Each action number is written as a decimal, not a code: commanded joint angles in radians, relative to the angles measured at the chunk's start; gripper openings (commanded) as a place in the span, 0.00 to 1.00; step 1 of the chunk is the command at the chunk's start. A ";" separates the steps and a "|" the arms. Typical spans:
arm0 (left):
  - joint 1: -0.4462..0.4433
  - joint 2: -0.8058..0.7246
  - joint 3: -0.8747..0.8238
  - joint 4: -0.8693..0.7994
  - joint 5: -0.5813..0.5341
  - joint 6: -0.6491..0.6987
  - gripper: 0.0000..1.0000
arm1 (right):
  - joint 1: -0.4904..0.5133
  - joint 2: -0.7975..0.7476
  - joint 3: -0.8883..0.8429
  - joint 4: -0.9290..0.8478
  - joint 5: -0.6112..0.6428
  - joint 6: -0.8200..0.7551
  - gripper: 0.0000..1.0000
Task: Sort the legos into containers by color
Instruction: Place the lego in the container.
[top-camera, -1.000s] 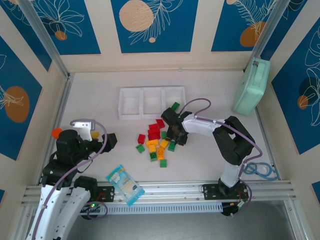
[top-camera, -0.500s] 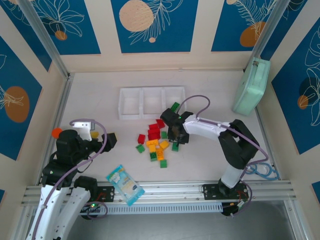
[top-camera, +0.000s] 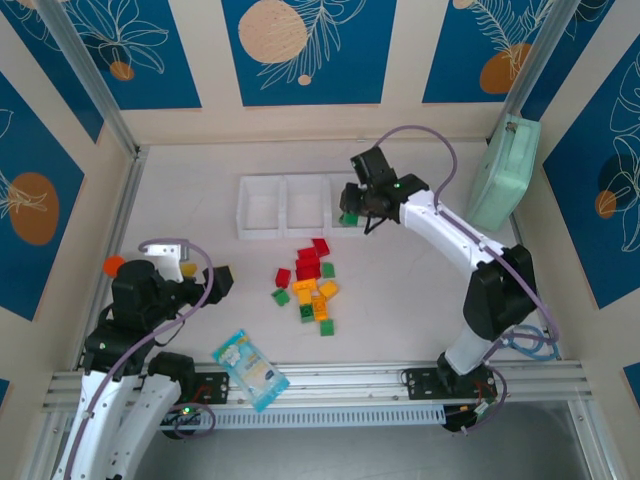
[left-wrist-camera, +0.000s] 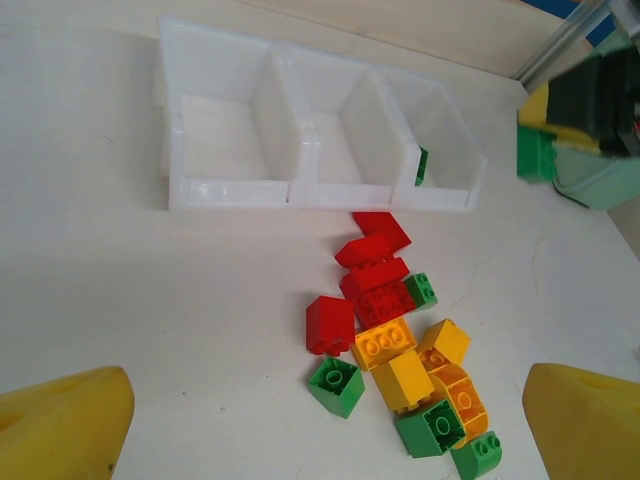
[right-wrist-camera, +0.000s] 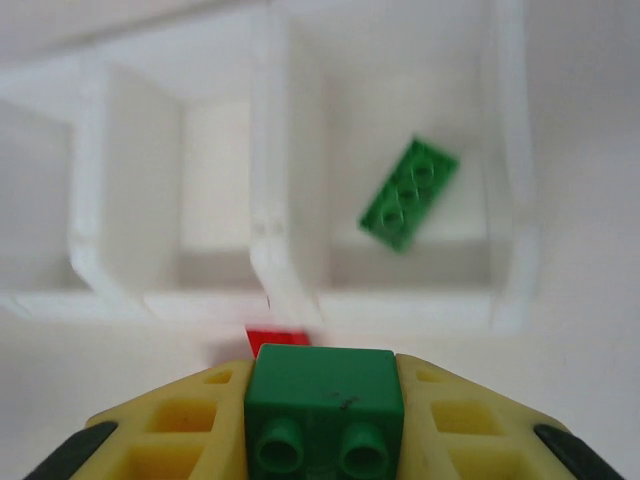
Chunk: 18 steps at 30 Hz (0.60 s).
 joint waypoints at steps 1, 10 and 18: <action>-0.006 -0.019 0.004 -0.007 -0.008 0.011 0.99 | -0.043 0.084 0.041 0.082 -0.110 -0.075 0.23; -0.005 -0.021 0.005 -0.004 0.000 0.013 1.00 | -0.076 0.315 0.208 0.151 -0.118 -0.174 0.22; -0.005 -0.047 0.001 -0.004 -0.020 0.010 0.99 | -0.100 0.425 0.302 0.153 -0.105 -0.208 0.26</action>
